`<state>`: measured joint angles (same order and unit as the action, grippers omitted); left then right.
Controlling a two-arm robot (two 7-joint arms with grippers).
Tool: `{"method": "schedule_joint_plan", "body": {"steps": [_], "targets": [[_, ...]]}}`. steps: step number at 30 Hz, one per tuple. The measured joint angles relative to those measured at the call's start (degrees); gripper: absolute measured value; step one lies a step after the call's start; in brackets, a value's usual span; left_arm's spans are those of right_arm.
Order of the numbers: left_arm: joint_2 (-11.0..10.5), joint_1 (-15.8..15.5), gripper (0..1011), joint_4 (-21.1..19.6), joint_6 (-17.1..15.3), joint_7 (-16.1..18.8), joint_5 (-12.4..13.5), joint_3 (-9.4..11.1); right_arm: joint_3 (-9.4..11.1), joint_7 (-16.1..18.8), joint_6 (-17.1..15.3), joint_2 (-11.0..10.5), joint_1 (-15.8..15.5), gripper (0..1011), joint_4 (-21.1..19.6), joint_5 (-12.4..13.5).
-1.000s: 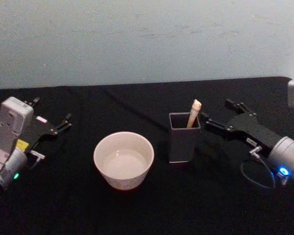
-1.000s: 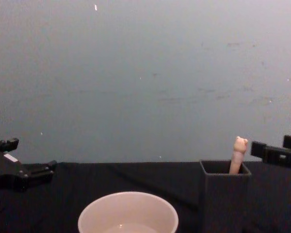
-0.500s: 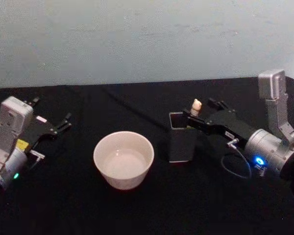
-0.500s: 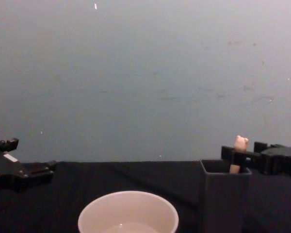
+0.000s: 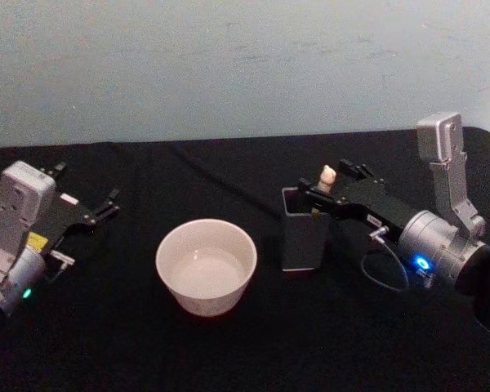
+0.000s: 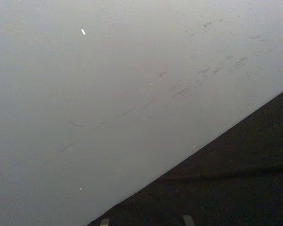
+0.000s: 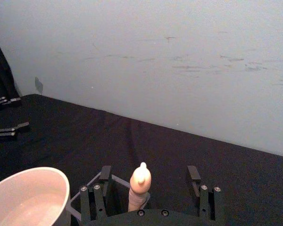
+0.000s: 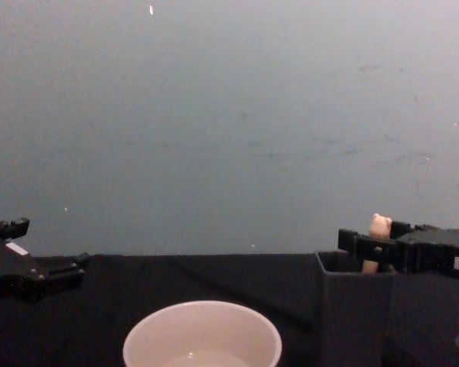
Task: Pick up the stirring spoon with one hand, stir inside the cup, then place it back in its original position.
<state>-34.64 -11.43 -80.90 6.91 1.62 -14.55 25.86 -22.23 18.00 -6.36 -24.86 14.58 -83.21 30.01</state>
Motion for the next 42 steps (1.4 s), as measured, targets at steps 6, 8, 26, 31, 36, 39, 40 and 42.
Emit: {"method": "schedule_joint_plan", "body": {"steps": [6,8,26,31,36,39,40,42], "targets": [[0.0,0.0,1001,0.0,0.0,0.0,0.0,0.0,0.0,0.0,0.0,-0.1,-0.1,1002,-0.1,0.2],[0.0,0.0,1001,0.0,0.0,0.0,0.0,0.0,0.0,0.0,0.0,-0.2,-0.1,1002,-0.2,0.2],[0.0,0.0,1002,0.0,0.0,0.0,0.0,0.0,0.1,0.0,0.0,-0.3,-0.3,564,-0.3,0.5],[0.0,0.0,1001,0.0,0.0,0.0,0.0,0.0,0.1,0.0,0.0,-0.3,-0.3,399,-0.4,0.5],[0.0,0.0,1001,0.0,0.0,0.0,0.0,0.0,0.1,0.0,0.0,-0.3,-0.3,249,-0.4,0.5],[0.0,0.0,1001,0.0,0.0,0.0,0.0,0.0,0.1,0.0,0.0,-0.3,-0.3,214,-0.4,0.6],[0.0,0.0,1001,0.0,0.0,0.0,0.0,0.0,0.1,0.0,0.0,-0.3,-0.3,215,-0.4,0.6],[0.0,0.0,1001,0.0,0.0,0.0,0.0,0.0,0.1,0.0,0.0,-0.3,-0.3,214,-0.4,0.6]]}}
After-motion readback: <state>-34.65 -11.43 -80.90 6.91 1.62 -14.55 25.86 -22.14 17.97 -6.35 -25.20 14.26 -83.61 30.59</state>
